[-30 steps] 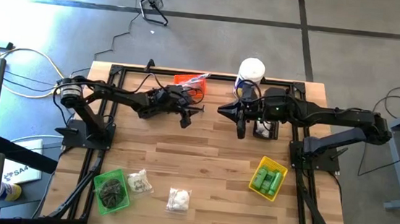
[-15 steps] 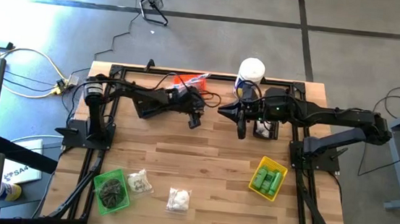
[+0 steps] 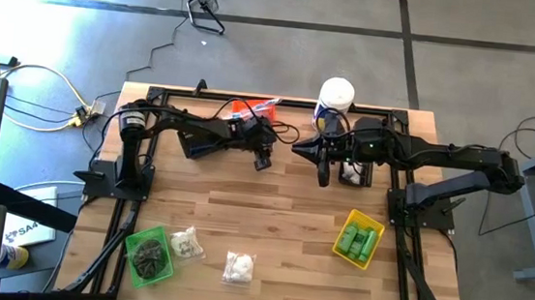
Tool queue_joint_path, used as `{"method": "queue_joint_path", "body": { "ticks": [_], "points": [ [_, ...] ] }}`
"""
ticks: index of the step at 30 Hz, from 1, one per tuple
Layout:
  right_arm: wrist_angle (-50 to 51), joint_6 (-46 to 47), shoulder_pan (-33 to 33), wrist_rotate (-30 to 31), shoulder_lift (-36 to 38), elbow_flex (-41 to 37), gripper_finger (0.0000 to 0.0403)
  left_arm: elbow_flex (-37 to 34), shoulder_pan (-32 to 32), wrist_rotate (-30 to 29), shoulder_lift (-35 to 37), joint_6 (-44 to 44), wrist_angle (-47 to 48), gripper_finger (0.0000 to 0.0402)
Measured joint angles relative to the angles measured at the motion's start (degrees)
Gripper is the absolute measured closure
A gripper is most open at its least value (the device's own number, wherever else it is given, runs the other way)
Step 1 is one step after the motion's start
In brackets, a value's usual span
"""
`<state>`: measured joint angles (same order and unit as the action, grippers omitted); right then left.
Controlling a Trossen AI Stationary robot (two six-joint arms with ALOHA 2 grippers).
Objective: Pick & Place Travel size toiletries
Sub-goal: Put the blue razor into the left black bin
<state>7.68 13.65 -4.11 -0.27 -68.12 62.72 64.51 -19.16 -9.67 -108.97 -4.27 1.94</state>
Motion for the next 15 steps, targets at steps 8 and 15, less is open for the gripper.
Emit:
{"method": "queue_joint_path", "body": {
  "ticks": [8,15],
  "points": [
    [0.2,-0.2,0.0,0.1,0.0,0.0,0.0365,0.0,0.0,0.0,0.0,0.0,1.5,0.0194],
    [0.3,0.0,0.3,0.1,0.0,0.0,0.0365,0.0,0.0,0.1,0.0,1.5,1.7,0.0194]
  ]
}}
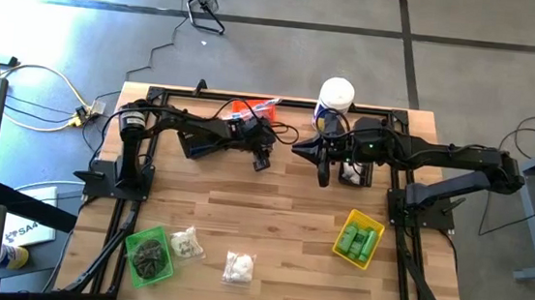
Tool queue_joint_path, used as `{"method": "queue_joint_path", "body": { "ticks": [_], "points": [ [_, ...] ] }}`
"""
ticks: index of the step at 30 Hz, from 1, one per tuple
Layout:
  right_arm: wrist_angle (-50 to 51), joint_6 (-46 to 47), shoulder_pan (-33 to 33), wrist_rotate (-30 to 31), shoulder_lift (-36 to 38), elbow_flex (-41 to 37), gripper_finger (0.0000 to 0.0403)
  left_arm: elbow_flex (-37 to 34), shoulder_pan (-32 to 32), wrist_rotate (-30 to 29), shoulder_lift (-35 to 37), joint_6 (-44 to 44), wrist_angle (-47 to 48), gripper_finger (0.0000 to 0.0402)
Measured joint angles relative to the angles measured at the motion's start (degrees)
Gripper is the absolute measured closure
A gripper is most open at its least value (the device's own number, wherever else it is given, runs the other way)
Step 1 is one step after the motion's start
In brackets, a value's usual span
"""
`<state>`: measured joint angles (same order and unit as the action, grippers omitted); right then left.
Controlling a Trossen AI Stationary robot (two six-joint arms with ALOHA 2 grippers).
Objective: Pick & Place Travel size toiletries
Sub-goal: Put the blue razor into the left black bin
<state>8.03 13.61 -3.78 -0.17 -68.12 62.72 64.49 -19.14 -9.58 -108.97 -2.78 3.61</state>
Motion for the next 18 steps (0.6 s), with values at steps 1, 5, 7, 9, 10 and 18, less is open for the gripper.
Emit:
{"method": "queue_joint_path", "body": {
  "ticks": [1,5,7,9,10,18],
  "points": [
    [0.0,-0.1,0.1,0.0,0.0,0.0,0.0365,0.0,0.0,0.0,0.0,0.2,0.0,0.0194],
    [0.0,-0.7,0.1,0.0,0.0,0.0,0.0365,0.0,0.0,0.0,0.0,0.2,0.0,0.0194],
    [0.0,-1.2,0.1,0.0,0.0,0.0,0.0365,0.0,0.0,-0.2,-1.0,0.2,-0.9,0.0194],
    [0.0,-1.4,0.1,0.0,0.0,0.0,0.0365,-0.1,0.0,-0.2,-2.2,1.1,-0.7,0.0194],
    [0.1,-1.4,0.1,0.0,0.0,0.0,0.0365,0.0,0.0,-0.3,-2.7,1.3,-1.1,0.0194],
    [0.6,-1.4,0.1,0.1,0.0,0.0,0.0365,0.1,0.0,-1.4,-3.9,3.1,-3.0,0.0194]
  ]
}}
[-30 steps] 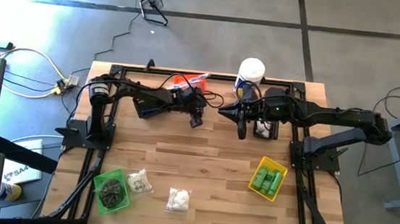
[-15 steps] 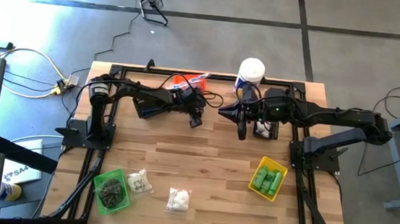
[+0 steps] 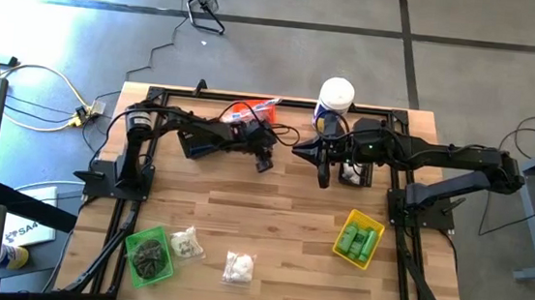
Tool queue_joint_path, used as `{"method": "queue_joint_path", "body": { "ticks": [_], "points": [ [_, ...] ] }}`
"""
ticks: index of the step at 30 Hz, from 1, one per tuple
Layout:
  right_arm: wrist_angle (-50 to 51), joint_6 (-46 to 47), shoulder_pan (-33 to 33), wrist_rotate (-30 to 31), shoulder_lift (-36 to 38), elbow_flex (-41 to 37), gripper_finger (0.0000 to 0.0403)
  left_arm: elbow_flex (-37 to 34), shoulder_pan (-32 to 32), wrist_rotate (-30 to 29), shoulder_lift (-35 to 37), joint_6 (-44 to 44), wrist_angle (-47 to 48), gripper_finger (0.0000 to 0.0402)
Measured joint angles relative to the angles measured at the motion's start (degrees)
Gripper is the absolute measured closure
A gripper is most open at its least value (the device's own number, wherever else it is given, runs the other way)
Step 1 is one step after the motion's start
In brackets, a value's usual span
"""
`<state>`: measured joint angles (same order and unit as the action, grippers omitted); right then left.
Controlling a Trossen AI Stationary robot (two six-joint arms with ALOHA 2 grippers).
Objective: Pick & Place Travel size toiletries
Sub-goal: Put the blue razor into the left black bin
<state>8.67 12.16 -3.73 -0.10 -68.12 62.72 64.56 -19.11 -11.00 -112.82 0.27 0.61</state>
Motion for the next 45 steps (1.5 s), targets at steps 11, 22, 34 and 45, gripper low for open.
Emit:
{"method": "queue_joint_path", "body": {
  "ticks": [11,22,34,45],
  "points": [
    [0.1,0.1,0.0,0.0,0.0,0.0,0.0365,-0.1,0.1,-2.7,-0.6,1.4,-1.8,0.0261],
    [0.1,0.2,0.0,0.1,0.0,0.0,0.0365,-0.1,-0.1,-4.6,-0.6,1.5,-1.4,0.0393],
    [0.1,0.2,0.0,0.0,0.0,0.0,0.0365,-0.1,0.0,-1.3,0.1,4.9,-0.2,0.0401],
    [-0.5,0.2,0.0,0.0,0.0,0.0,0.0365,-0.3,1.3,1.7,6.5,7.8,7.5,0.0401]
  ]
}}
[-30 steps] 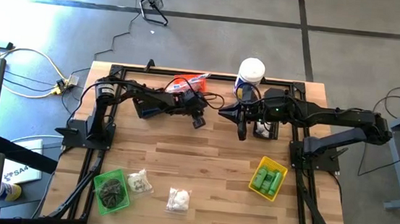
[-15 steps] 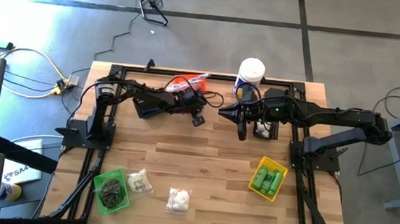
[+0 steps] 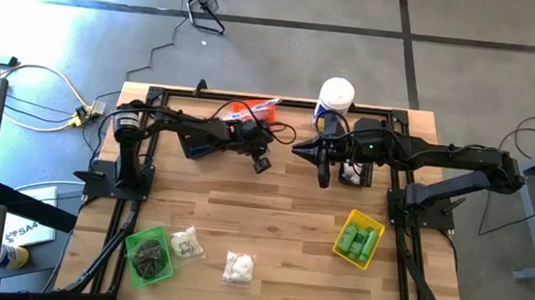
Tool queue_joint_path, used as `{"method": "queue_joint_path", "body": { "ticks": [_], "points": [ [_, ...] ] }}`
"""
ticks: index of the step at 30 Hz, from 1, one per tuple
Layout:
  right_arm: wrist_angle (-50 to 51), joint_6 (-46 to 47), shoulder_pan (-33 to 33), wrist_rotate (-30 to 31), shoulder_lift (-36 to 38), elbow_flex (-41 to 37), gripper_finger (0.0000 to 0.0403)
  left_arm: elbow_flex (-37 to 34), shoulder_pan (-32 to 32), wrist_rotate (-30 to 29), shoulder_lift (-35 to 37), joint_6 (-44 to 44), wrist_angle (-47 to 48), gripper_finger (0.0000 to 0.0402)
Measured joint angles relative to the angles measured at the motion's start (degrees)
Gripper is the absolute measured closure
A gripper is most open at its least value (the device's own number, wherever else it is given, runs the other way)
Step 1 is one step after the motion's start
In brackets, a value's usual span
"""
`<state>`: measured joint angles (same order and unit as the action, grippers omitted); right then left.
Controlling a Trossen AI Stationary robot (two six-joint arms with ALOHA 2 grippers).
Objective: Pick & Place Travel size toiletries
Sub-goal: Put the blue razor into the left black bin
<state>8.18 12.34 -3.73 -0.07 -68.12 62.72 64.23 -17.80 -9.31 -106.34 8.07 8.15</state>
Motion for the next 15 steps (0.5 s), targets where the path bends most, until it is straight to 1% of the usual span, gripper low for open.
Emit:
{"method": "queue_joint_path", "body": {
  "ticks": [8,15],
  "points": [
    [-0.3,-0.1,0.0,0.1,0.0,0.0,0.0365,0.2,1.5,-0.3,8.5,4.7,4.5,0.0401],
    [-1.4,-0.2,0.0,0.1,0.0,0.0,0.0365,0.2,1.3,-2.4,14.6,6.8,10.5,0.0401]
  ]
}}
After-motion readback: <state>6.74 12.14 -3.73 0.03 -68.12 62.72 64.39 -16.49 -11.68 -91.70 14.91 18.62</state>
